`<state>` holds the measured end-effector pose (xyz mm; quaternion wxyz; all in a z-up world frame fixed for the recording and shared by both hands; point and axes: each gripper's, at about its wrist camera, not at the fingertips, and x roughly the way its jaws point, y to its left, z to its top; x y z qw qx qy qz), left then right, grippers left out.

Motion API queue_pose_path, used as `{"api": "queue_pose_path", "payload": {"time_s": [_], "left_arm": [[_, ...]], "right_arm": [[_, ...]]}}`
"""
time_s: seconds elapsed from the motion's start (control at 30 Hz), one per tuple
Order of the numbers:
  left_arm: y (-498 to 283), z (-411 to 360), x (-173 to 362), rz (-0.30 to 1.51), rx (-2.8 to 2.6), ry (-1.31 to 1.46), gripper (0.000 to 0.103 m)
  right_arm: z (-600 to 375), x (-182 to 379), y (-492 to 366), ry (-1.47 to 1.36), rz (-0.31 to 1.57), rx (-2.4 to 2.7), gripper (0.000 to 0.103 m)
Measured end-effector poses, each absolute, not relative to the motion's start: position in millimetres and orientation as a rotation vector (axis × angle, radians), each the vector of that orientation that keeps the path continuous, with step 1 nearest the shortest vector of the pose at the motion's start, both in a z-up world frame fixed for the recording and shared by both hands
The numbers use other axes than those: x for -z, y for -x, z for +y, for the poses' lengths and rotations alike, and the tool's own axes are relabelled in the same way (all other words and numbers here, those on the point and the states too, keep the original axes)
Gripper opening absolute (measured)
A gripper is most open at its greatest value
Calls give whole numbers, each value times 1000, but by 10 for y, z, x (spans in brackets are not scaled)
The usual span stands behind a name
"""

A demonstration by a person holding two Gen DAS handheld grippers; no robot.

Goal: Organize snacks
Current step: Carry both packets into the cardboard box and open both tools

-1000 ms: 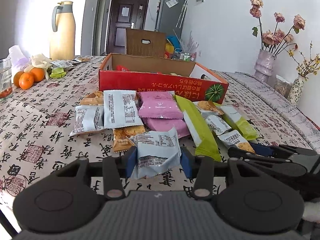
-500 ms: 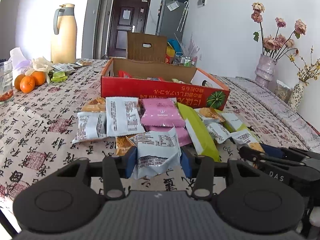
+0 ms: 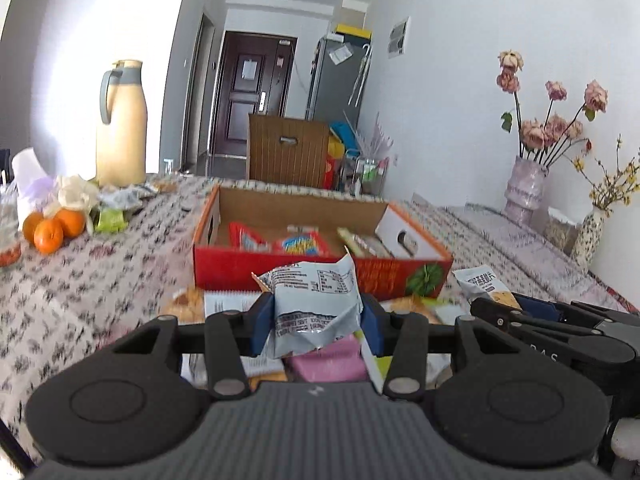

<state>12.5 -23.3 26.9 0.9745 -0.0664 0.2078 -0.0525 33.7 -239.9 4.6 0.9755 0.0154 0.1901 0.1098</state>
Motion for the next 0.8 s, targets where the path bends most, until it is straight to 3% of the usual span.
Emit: {"api": "queue_pose_path", "payload": {"time_s": [0.8], "left_arm": [[-1516,-82,-670,405,77,164,46]], "right_arm": [[-2031,-368,-1803,-57,408,-253,41]]}}
